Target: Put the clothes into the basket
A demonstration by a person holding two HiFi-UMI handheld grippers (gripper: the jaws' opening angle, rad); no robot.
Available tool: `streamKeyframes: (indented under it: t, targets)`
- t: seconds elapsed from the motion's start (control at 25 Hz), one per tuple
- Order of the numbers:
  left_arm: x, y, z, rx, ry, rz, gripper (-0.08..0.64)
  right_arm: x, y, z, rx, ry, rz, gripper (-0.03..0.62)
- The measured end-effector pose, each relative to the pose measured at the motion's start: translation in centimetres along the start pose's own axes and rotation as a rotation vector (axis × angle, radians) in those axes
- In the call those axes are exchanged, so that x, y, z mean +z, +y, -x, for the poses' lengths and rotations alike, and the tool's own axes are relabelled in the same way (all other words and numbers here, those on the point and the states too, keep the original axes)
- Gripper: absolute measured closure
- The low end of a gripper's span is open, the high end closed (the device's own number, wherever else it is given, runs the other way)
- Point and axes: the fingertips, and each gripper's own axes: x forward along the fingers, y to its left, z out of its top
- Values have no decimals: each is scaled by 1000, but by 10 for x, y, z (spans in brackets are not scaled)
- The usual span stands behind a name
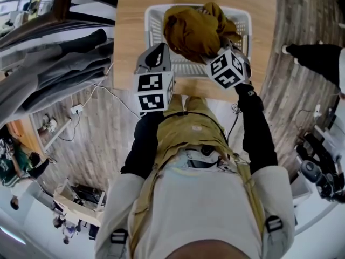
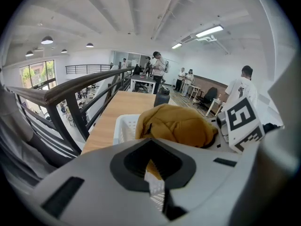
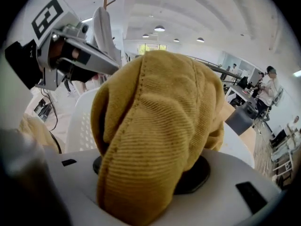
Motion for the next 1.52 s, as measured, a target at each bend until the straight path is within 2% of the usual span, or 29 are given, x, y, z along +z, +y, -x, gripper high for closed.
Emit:
streamKeyframes:
  t: [0.2, 0.28, 0.6, 0.8, 1.0, 1.2, 1.52]
  targets:
    - [-3, 2, 0, 7, 9, 4, 560, -20, 12, -27, 70, 121, 125, 364]
    - [-4, 2, 0, 9, 12, 5, 560, -26, 17, -36, 102, 147, 145, 364]
    - [-9, 0, -3, 2, 31, 5, 560, -31, 27, -59, 161, 215, 232, 357]
    - [-18, 0, -7, -7, 60, 1, 560, -40, 31, -74, 171, 251, 276, 350]
    - [-19, 1, -6, -14, 56, 6, 560, -44, 34, -78, 206, 267, 297, 294]
    - [-13, -4, -1, -21, 38, 2, 560, -41, 32, -64, 198, 265, 311, 238]
    - [-1, -14, 11, -35, -2, -15, 560, -23, 19, -17, 117, 200, 284, 236]
